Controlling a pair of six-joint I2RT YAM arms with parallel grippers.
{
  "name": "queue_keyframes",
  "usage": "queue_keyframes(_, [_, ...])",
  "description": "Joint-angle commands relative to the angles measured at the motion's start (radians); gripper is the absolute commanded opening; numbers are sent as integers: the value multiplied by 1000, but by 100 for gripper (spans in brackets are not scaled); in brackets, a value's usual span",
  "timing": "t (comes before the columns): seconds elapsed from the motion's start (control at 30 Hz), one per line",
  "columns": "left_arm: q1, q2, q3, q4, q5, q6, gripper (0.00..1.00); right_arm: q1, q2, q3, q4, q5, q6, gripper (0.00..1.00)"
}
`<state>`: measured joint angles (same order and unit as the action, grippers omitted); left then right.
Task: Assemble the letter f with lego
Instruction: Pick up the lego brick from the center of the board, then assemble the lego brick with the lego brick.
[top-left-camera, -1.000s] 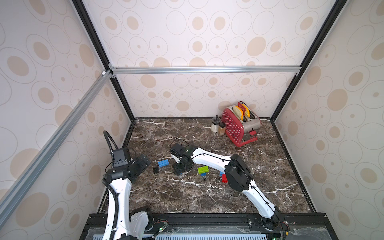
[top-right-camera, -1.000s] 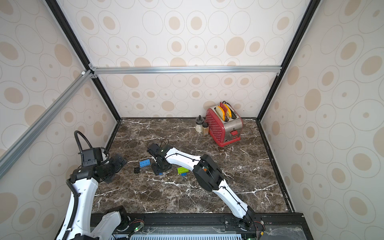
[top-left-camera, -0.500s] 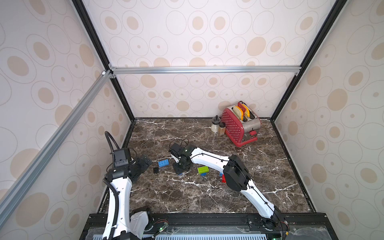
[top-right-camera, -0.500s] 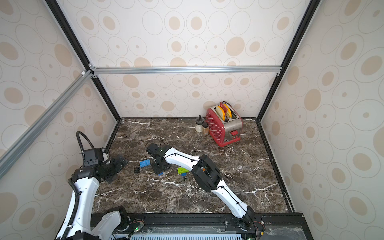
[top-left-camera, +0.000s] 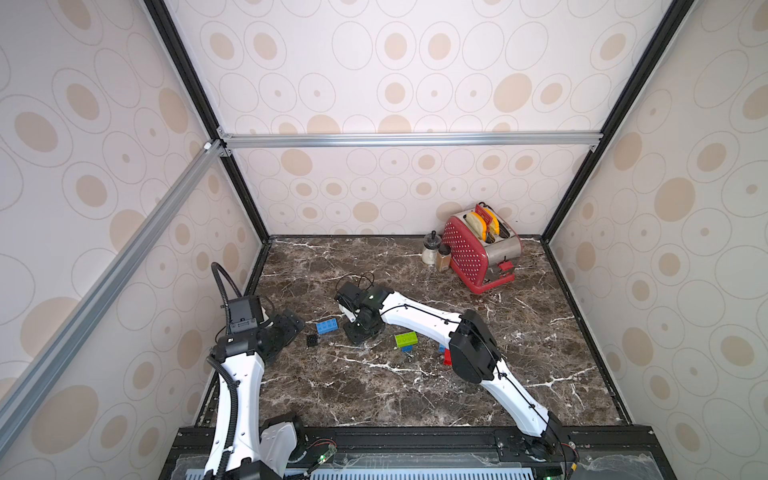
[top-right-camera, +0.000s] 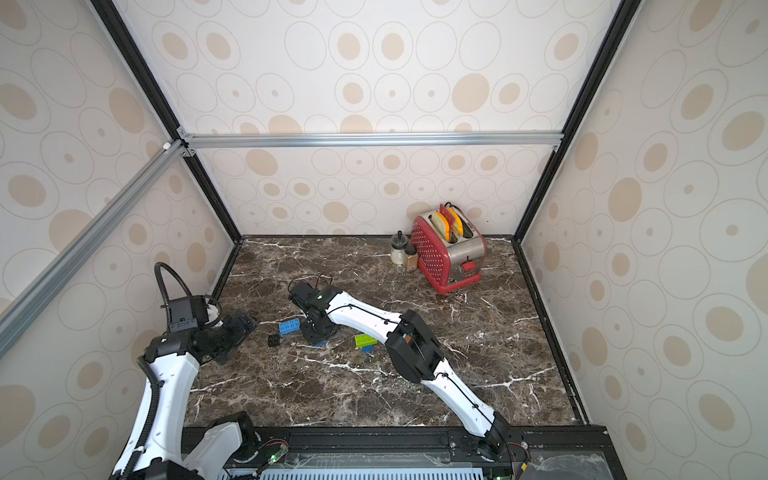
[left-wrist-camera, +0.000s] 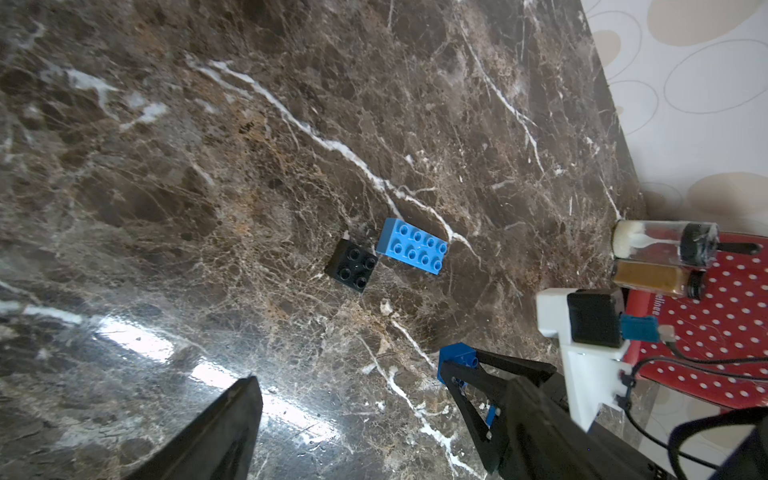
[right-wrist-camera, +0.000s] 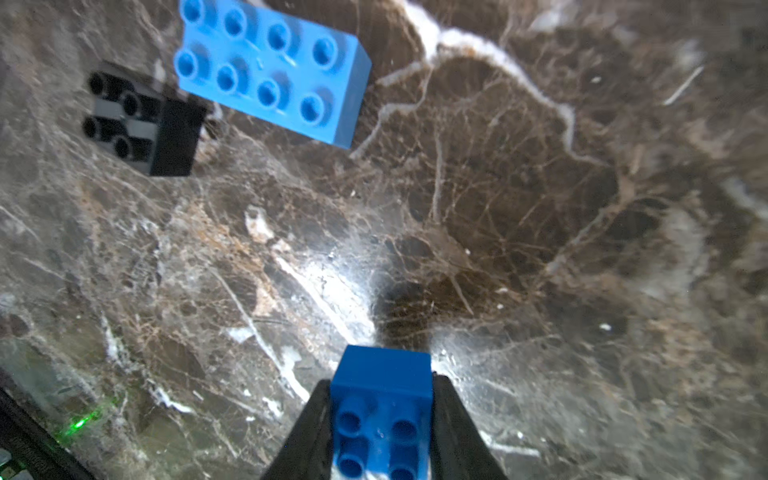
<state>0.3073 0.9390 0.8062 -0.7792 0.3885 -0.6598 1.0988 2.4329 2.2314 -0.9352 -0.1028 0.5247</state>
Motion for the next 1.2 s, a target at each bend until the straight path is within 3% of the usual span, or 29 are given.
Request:
queue_keyframes(0.0, [-20, 1, -21, 67, 107, 22, 91, -26, -134, 18, -101, 43, -44, 33])
queue_keyframes(0.13, [-181, 41, -27, 132, 130, -7, 88, -97, -322, -174, -78, 61, -57, 34])
queue_keyframes(0.37, [-559, 135, -221, 596, 218, -235, 80, -205, -647, -558, -16, 81, -49, 34])
queue_keyframes(0.47, [-633, 181, -308, 801, 254, -303, 71, -209, -704, -650, 2, 65, -38, 35])
queue_keyframes(0.67, [-733, 293, -360, 1070, 261, -373, 57, -206, -713, -754, 66, 8, 20, 33])
queue_keyframes(0.87, [-738, 368, -361, 1135, 242, -321, 49, -205, -698, -746, 71, 12, 29, 33])
queue_keyframes(1.07, [-740, 554, -386, 1405, 312, -367, 46, -197, -658, -740, 78, 20, 44, 32])
queue_keyframes(1.17, [-741, 588, -380, 1433, 327, -367, 45, -195, -634, -729, 74, 21, 45, 31])
